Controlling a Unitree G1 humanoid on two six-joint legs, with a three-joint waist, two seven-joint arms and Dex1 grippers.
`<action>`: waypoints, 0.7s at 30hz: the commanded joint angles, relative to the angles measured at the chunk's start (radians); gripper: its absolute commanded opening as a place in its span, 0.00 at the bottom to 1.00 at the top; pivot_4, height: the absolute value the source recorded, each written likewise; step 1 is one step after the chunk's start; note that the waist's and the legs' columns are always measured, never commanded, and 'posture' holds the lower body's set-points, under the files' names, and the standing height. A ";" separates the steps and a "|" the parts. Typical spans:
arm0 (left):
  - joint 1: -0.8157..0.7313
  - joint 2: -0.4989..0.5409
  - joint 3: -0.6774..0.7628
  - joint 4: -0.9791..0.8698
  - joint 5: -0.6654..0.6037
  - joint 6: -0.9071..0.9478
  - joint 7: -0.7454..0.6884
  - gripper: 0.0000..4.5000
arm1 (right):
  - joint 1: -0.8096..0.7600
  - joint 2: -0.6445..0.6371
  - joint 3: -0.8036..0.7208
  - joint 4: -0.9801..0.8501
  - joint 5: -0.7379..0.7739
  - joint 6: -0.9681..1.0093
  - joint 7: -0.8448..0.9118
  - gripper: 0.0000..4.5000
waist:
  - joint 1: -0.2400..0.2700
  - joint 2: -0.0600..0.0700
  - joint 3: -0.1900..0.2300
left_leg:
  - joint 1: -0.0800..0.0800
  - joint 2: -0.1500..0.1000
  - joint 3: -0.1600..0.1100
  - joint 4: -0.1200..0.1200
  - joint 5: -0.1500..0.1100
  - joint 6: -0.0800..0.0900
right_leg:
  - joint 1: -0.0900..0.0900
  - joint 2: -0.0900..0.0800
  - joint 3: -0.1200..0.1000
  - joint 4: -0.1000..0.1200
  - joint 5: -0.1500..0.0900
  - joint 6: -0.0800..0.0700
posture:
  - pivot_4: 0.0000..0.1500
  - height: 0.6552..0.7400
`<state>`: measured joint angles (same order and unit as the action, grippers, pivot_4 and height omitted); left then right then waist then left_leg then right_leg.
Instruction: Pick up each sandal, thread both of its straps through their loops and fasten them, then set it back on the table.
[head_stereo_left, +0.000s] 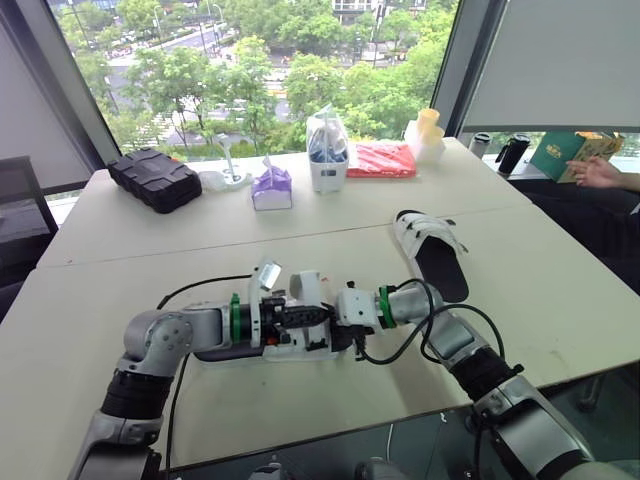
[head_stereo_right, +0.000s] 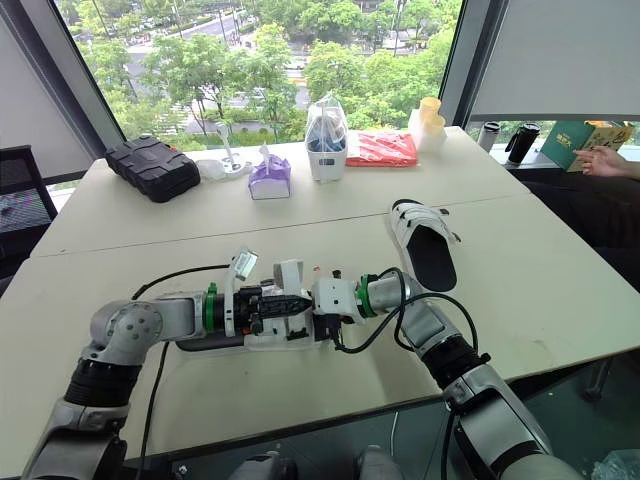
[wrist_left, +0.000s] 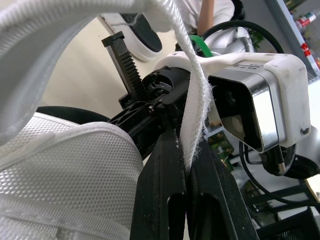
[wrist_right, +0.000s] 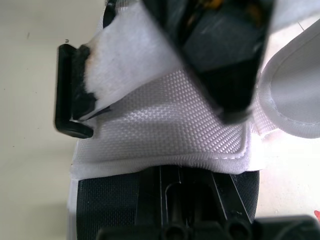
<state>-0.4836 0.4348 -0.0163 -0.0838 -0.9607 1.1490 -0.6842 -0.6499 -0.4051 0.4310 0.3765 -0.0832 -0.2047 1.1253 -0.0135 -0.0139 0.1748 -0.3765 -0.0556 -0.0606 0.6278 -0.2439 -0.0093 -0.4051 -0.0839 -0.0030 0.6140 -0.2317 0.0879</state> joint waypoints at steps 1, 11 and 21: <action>0.011 0.007 -0.033 -0.022 0.039 -0.026 -0.041 0.01 | 0.026 -0.009 0.028 0.010 -0.034 0.022 0.011 0.00 | 0.000 0.000 0.000 | 0.000 0.000 0.000 0.000 0.000 0.000 | 0.000 0.000 0.000 0.000 0.000 0.000 | 1.00 1.00; 0.052 0.080 -0.173 -0.047 0.226 -0.208 -0.204 0.01 | 0.023 -0.013 0.026 0.010 -0.035 0.023 0.013 0.00 | 0.000 0.000 0.000 | 0.000 0.000 0.000 0.000 0.000 0.000 | 0.000 -0.002 0.000 -0.001 0.000 0.000 | 1.00 1.00; 0.131 0.185 -0.339 -0.038 0.527 -0.595 -0.370 0.01 | 0.027 -0.010 0.028 0.009 -0.036 0.023 0.010 0.00 | 0.000 0.001 -0.001 | 0.001 0.000 0.000 -0.003 0.000 0.000 | 0.000 -0.003 0.000 -0.002 -0.002 -0.003 | 1.00 1.00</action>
<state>-0.3917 0.5921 -0.3037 -0.1584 -0.5094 0.5800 -1.0373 -0.6479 -0.4070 0.4304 0.3668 -0.0839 -0.2006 1.1253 -0.0137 -0.0128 0.1737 -0.3755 -0.0556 -0.0602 0.6242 -0.2441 -0.0092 -0.4052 -0.0875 -0.0030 0.6120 -0.2334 0.0852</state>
